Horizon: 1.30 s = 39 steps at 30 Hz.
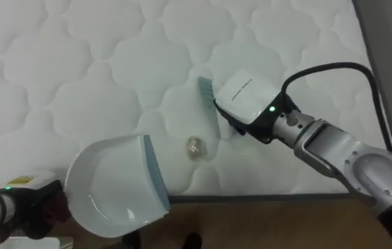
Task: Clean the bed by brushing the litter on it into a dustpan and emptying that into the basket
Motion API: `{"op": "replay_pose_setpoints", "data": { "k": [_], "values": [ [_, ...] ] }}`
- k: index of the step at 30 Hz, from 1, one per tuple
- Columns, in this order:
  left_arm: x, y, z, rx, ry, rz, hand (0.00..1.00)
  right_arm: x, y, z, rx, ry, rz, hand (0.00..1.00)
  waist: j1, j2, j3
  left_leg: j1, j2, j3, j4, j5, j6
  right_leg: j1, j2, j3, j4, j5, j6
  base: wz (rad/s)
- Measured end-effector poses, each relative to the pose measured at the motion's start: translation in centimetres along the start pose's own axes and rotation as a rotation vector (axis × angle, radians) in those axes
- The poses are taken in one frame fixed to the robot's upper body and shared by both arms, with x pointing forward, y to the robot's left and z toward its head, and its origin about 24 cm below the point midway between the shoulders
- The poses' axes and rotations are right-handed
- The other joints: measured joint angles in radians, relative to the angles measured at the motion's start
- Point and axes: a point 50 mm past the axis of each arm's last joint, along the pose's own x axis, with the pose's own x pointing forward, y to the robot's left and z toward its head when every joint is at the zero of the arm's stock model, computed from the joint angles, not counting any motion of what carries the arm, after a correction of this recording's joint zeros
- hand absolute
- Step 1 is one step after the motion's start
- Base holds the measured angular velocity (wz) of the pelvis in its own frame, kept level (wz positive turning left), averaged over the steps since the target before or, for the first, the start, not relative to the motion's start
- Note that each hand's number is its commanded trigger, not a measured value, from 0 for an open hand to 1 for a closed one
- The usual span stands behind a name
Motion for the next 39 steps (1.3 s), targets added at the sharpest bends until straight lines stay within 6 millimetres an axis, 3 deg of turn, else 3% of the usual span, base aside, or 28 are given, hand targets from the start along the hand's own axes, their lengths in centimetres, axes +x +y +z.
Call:
{"op": "replay_pose_setpoints", "data": {
  "k": [14, 18, 24, 32, 39],
  "values": [
    [-0.1, -0.9, -0.3, -0.052, 0.008, 0.019, 1.00, 0.6, -3.2, 2.7, 0.324, -0.146, -0.029, 1.00, 0.006, 0.000, -0.0002, -0.033, 0.016, -0.003, 0.052, -0.015, -0.006, -0.019, 0.007, -0.003, 0.027, -0.011, -0.010, 0.00],
    [0.0, -1.3, -0.5, -0.062, 0.018, 0.016, 1.00, 0.7, -4.5, 3.9, 0.402, -0.227, -0.039, 1.00, 0.008, 0.004, 0.0005, -0.037, 0.017, -0.004, 0.061, -0.016, -0.007, -0.026, 0.006, -0.003, 0.039, -0.016, -0.015, 0.00],
    [0.2, -2.1, -0.1, -0.088, 0.017, 0.002, 1.00, 1.1, -5.0, 5.0, 0.507, -0.302, -0.002, 1.00, 0.012, 0.020, 0.0004, -0.031, 0.013, -0.003, 0.060, -0.016, -0.007, -0.027, 0.001, -0.001, 0.053, -0.024, -0.014, 0.00],
    [0.3, -2.3, -0.1, -0.114, 0.018, 0.001, 1.00, 1.1, -5.2, 5.4, 0.639, -0.366, 0.032, 1.00, 0.014, 0.021, -0.0003, -0.028, 0.014, -0.005, 0.054, -0.014, -0.010, -0.028, 0.000, -0.006, 0.053, -0.029, -0.018, 0.00],
    [0.2, -2.9, -0.3, -0.120, 0.028, 0.002, 1.00, 1.1, -6.2, 4.9, 0.766, -0.408, -0.016, 1.00, -0.011, 0.022, 0.0004, -0.012, 0.006, -0.025, 0.051, -0.014, -0.010, 0.004, -0.005, -0.020, 0.044, -0.031, -0.014, 0.08]
  ]
}}
